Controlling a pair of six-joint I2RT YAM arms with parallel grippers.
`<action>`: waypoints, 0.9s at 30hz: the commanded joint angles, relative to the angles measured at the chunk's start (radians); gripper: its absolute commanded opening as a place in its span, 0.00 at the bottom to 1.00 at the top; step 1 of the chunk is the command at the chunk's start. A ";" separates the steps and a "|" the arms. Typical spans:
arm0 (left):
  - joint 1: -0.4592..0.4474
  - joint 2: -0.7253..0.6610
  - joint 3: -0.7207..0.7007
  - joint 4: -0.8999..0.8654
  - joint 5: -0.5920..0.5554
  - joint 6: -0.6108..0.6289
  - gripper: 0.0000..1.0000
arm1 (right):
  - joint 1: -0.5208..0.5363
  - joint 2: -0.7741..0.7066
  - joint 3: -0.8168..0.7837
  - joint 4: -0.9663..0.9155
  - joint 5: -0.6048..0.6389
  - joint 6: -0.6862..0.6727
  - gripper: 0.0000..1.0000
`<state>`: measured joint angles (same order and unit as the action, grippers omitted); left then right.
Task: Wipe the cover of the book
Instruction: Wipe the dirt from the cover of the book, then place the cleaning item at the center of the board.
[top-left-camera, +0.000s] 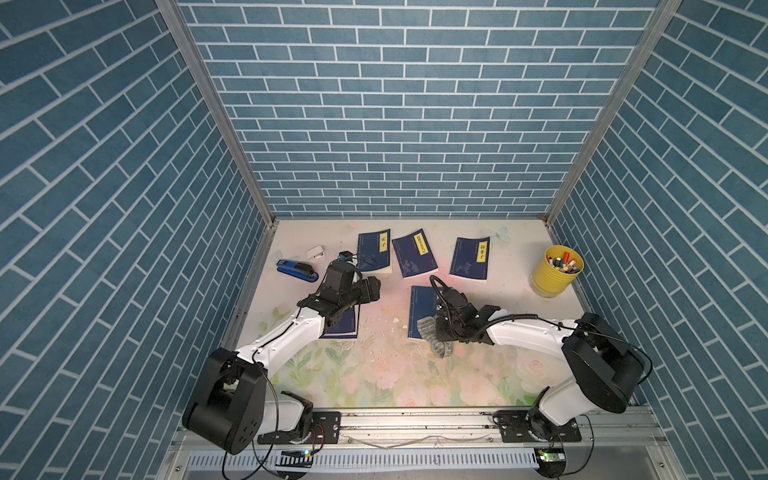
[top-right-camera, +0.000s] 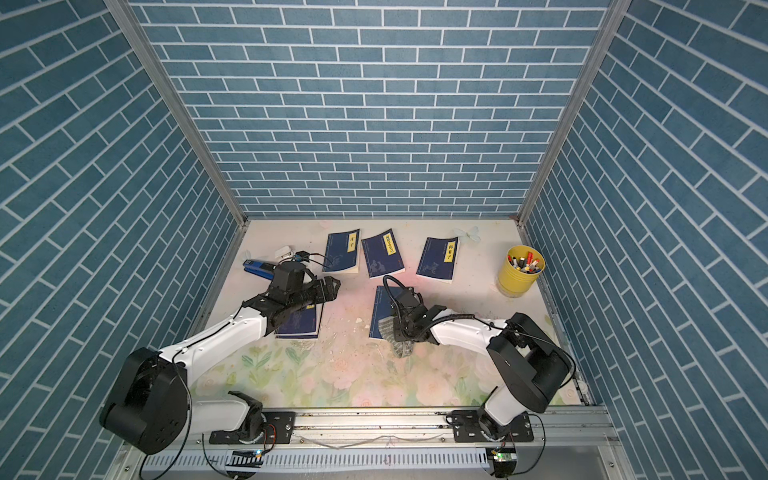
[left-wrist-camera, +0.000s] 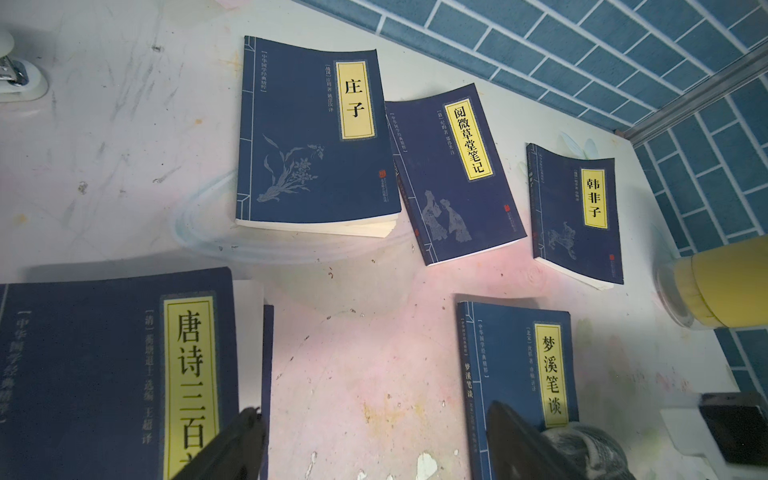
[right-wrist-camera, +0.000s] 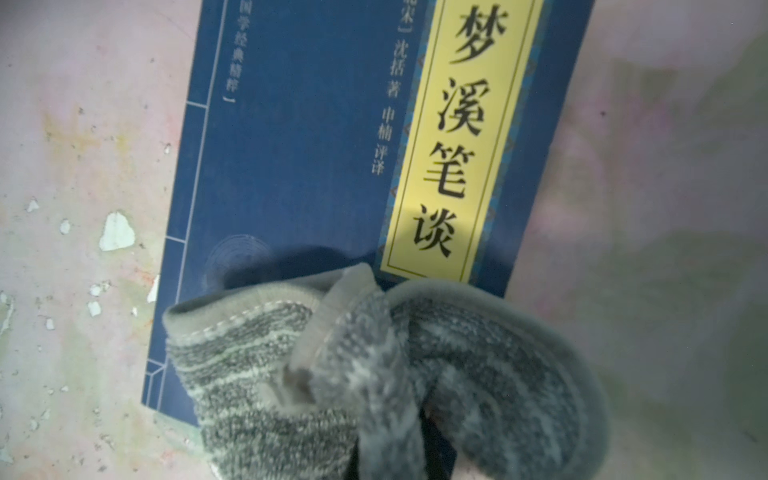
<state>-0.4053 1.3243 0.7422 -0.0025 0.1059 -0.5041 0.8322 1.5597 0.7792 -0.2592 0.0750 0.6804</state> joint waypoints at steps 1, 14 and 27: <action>0.006 0.002 0.000 0.003 -0.008 0.010 0.88 | -0.035 0.085 -0.044 -0.202 -0.022 0.019 0.00; 0.006 -0.052 -0.018 -0.013 -0.004 -0.002 0.88 | -0.263 0.402 0.393 -0.249 -0.092 -0.239 0.00; 0.006 -0.015 -0.011 -0.001 0.005 0.005 0.88 | -0.189 0.203 0.148 -0.214 -0.107 -0.165 0.00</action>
<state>-0.4053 1.2896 0.7277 -0.0036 0.1066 -0.5076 0.6239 1.7790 1.0531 -0.3462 -0.0128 0.4744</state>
